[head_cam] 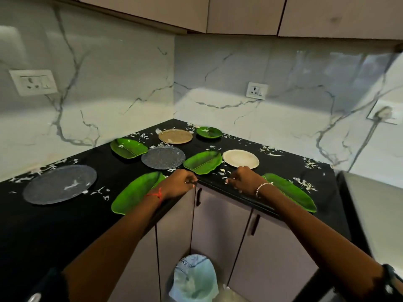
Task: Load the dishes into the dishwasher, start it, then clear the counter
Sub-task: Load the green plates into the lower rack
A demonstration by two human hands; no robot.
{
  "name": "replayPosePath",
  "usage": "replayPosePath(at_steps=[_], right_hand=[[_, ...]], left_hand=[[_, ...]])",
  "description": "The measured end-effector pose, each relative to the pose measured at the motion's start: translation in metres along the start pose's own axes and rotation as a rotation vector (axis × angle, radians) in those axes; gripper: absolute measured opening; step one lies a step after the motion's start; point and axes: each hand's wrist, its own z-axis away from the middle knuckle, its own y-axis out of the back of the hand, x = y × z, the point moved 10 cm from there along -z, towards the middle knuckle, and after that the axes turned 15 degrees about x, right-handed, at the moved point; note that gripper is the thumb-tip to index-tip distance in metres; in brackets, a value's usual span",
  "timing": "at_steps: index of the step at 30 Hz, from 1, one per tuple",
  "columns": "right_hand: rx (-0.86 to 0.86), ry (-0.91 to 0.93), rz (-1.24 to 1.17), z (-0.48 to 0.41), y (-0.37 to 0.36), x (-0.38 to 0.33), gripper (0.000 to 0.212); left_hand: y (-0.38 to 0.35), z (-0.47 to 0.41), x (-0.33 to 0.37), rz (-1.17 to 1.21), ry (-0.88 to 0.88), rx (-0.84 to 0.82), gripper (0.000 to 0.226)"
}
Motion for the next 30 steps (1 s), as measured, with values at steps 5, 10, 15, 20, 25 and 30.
replayPosePath(at_steps=[5,10,15,20,25,30], right_hand=[[-0.057,-0.115,-0.060,-0.059,-0.023,0.050,0.031],[-0.037,-0.207,-0.127,-0.124,-0.039,0.108,0.031],[0.010,-0.288,-0.087,-0.179,-0.050,0.182,0.021],[-0.088,-0.415,0.098,-0.182,-0.049,0.281,0.037],[-0.148,-0.627,0.250,-0.139,-0.048,0.385,0.053],[-0.162,-0.751,0.227,-0.091,-0.061,0.426,0.067]], left_hand=[[-0.015,-0.045,-0.031,-0.026,0.084,-0.040,0.028],[-0.038,-0.096,-0.065,-0.034,0.195,-0.071,0.030],[-0.068,-0.139,-0.102,-0.038,0.302,-0.041,0.027],[-0.106,-0.152,-0.151,0.246,0.777,0.078,0.011],[-0.147,-0.155,-0.171,0.618,1.100,0.122,0.038],[-0.166,-0.167,-0.174,0.773,1.164,0.200,0.040]])
